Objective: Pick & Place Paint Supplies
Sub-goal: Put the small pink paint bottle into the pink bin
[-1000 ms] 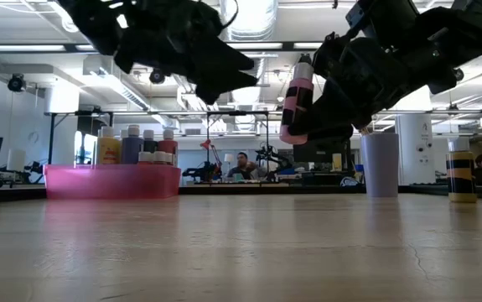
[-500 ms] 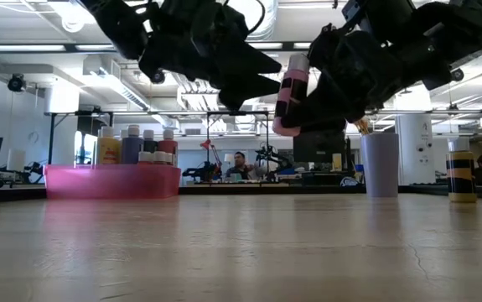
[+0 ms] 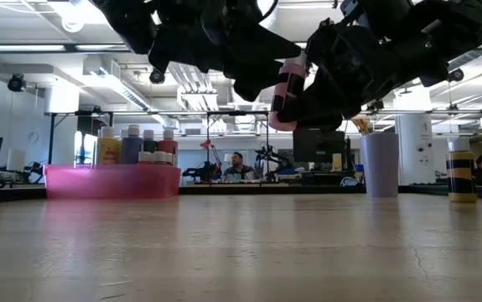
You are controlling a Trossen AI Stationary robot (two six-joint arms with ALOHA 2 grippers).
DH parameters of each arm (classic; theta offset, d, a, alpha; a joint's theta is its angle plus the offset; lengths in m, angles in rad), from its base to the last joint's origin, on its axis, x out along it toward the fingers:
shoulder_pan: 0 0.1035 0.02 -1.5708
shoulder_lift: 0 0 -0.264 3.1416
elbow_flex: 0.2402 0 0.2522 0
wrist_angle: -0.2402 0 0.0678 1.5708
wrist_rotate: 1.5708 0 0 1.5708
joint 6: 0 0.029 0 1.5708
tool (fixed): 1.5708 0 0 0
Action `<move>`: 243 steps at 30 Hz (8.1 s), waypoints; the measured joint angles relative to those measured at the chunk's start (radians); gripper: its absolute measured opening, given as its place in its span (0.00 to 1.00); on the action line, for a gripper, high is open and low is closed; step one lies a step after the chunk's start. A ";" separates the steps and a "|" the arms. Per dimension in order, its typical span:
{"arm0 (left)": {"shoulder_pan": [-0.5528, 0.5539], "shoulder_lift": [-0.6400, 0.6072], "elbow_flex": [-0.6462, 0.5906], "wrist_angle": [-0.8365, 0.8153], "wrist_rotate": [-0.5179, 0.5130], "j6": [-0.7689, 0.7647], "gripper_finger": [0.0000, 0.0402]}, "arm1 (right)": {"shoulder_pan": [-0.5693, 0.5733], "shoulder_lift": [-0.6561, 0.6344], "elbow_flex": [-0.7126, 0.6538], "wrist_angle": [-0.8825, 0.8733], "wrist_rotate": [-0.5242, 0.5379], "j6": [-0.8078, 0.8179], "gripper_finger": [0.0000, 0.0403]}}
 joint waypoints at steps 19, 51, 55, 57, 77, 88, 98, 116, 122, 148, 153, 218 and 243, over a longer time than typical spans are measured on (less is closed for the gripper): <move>0.004 0.003 0.188 -0.394 -0.021 0.056 0.62 | 0.000 0.000 0.000 -0.003 -0.001 0.001 0.32; -0.017 0.077 0.486 -0.858 -0.114 0.077 0.62 | 0.000 0.002 -0.002 -0.011 -0.001 0.003 0.34; -0.017 0.113 0.512 -0.872 -0.116 0.079 0.62 | 0.000 0.002 -0.002 -0.020 -0.001 0.003 0.34; -0.017 0.120 0.525 -0.882 -0.117 0.085 0.62 | 0.000 0.002 -0.002 -0.027 -0.001 0.003 0.33; -0.017 0.128 0.535 -0.912 -0.137 0.105 0.53 | 0.000 0.007 -0.002 -0.026 0.000 0.004 0.32; -0.016 0.126 0.534 -0.903 -0.114 0.107 0.30 | 0.000 0.007 -0.002 -0.029 -0.002 0.005 0.33; -0.016 0.126 0.535 -0.903 -0.098 0.107 0.31 | 0.000 0.007 -0.002 -0.027 -0.002 0.010 0.35; -0.018 0.109 0.541 -0.959 -0.231 0.075 0.31 | -0.001 0.007 -0.003 -0.082 0.000 0.040 0.59; -0.016 0.038 0.497 -1.025 -0.443 0.030 0.31 | 0.000 0.007 -0.016 -0.130 0.014 0.082 0.68; 0.009 -0.633 -0.236 -0.719 -1.028 -0.277 0.31 | -0.031 0.007 -0.022 -0.092 0.333 0.135 0.79; 0.059 -0.676 -0.288 -0.711 -1.038 -0.310 0.31 | -0.042 0.007 -0.022 -0.090 0.333 0.136 0.76; 0.395 -0.327 -0.513 -0.158 -0.884 -0.294 0.31 | -0.043 0.007 -0.024 -0.108 0.332 0.132 0.67; 0.397 -0.378 -0.464 -0.301 -0.842 -0.291 0.49 | -0.043 0.007 -0.031 -0.108 0.330 0.135 0.81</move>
